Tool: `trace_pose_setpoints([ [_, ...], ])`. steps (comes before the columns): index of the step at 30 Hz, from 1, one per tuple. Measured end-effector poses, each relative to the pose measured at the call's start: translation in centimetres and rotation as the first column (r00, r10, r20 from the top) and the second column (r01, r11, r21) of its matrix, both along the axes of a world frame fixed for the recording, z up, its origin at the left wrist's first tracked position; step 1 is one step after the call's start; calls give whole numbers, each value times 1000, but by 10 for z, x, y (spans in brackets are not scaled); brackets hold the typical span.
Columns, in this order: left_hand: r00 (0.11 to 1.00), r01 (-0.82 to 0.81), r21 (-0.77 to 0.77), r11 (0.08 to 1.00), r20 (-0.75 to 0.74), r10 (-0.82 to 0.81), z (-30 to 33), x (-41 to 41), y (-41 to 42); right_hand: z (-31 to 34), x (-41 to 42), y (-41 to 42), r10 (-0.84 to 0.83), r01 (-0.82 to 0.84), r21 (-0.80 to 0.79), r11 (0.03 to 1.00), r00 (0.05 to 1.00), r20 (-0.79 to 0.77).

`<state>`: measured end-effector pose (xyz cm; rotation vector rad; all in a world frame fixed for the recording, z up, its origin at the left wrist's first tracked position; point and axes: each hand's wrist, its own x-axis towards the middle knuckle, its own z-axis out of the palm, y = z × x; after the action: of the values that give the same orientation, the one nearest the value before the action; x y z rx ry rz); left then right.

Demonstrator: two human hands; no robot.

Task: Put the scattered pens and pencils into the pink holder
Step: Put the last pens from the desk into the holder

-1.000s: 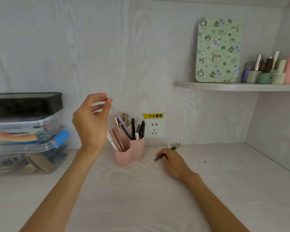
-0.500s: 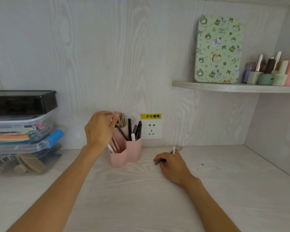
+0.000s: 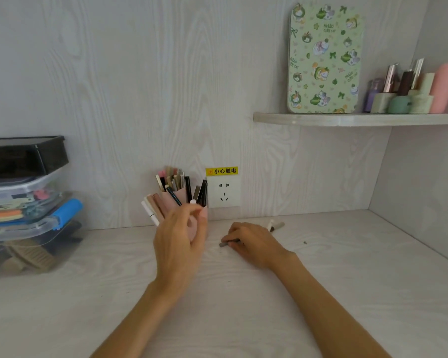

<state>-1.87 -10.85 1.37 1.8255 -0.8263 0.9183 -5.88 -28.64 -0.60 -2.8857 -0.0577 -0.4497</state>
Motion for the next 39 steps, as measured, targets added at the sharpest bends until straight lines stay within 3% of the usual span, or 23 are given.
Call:
trace_pose_setpoints([
  [3, 994, 8, 132, 991, -108, 6, -14, 3, 1, 2, 4, -6, 0, 0, 3, 1000, 1000, 11],
  [6, 968, 117, 281, 953, -245, -46, -18, 3, -3, 8, 1, -15, -98, -17, 370, 929, 951, 292],
  [9, 916, 314, 424, 849, -371, -154, -18, -3, -23, 23, -6, -33, -410, -161, 764, 625, 765, 497],
  [11, 899, 377, 529, 760, -407, -162, -22, -9, -48, 29, -13, -46, -607, -274, 917, 292, 687, 399],
  [13, 876, 420, 584, 695, -460, -143, -27, -18, -74, 25, -21, -55, -675, -354, 935, -36, 698, 238],
  [14, 866, 438, 599, 671, -480, -138, -30, -21, -85, 23, -24, -58, -681, -379, 914, -144, 708, 187],
  [16, 881, 431, 627, 649, -446, -155, -38, -28, -99, 20, -28, -64, -681, -417, 871, -259, 719, 142],
  [18, 903, 410, 608, 680, -374, -211, -42, -30, -102, 20, -30, -67, -678, -448, 841, -304, 722, 139],
  [24, 936, 342, 589, 733, -285, -208, -37, -17, -71, 24, -28, -53, -624, -429, 858, -283, 761, 175],
  [30, 976, 208, 625, 752, -187, -114, -39, 19, 13, 38, -21, -18, -594, -429, 899, -90, 747, 298],
  [33, 974, 181, 610, 771, -221, -54, -40, 35, 51, 49, -9, 5, -598, -447, 894, -8, 719, 354],
  [36, 951, 210, 576, 790, -308, -28, -40, 44, 69, 62, 9, 29, -571, -455, 881, 134, 691, 444],
  [39, 946, 208, 559, 802, -324, -20, -36, 49, 76, 71, 29, 48, -491, -354, 850, 390, 701, 517],
])
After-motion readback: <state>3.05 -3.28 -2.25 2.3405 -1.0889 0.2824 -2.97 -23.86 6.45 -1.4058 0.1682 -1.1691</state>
